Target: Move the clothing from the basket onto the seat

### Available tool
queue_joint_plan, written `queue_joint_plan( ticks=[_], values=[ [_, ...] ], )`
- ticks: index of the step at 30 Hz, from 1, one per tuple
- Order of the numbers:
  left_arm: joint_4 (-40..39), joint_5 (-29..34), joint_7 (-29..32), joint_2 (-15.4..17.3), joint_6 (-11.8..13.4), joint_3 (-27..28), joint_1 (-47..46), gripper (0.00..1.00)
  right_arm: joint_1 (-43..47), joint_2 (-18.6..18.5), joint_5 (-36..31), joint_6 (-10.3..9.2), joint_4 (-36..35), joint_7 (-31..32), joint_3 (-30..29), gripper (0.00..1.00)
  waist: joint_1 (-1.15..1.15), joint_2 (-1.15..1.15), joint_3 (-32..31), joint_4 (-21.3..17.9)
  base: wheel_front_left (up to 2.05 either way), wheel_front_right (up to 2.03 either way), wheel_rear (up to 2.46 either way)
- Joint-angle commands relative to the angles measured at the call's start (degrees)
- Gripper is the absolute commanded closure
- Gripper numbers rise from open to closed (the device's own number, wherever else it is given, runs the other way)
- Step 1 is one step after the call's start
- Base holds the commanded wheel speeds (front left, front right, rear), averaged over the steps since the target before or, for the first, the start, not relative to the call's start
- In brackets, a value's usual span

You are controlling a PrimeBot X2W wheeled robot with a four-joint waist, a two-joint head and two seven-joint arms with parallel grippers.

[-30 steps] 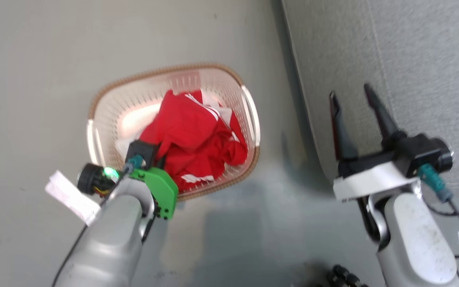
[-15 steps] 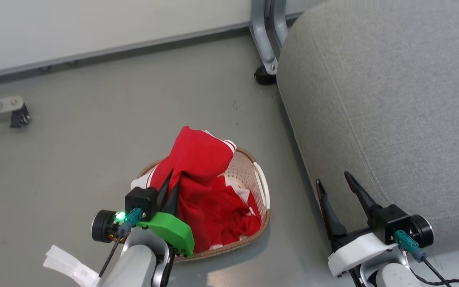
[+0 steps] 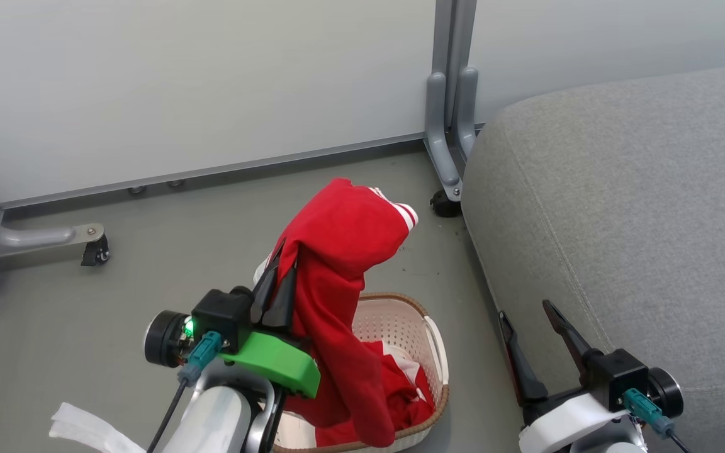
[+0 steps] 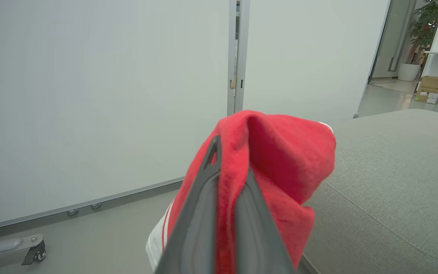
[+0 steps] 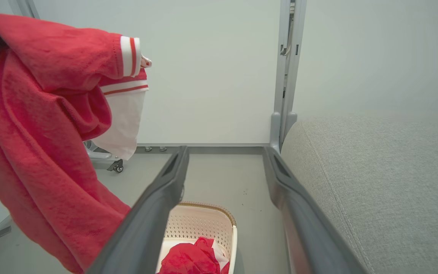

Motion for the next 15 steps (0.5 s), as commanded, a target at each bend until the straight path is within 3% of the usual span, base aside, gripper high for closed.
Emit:
queue_joint_plan(
  ticks=[1,7,15],
  values=[
    [-0.97,-0.29,0.59,0.71,0.29,-0.08,1.20,1.00,0.48,-0.20,0.41,-0.02,-0.28,-0.18,-0.01,0.00,0.01,0.00,-0.87,1.08,0.00,0.00,0.00],
    [-4.40,-0.92,2.73,0.48,0.11,-0.99,1.12,1.00,-0.06,-0.19,1.25,-0.02,-0.35,-0.18,3.50,0.00,0.01,0.00,-1.25,1.74,0.00,0.00,0.00],
    [-7.92,-0.42,5.37,-0.23,-0.49,-3.95,-1.31,1.00,-3.24,-1.16,4.16,-0.02,0.70,-0.18,14.98,0.00,0.01,0.00,-1.24,2.21,0.00,0.00,0.00]
  ],
)
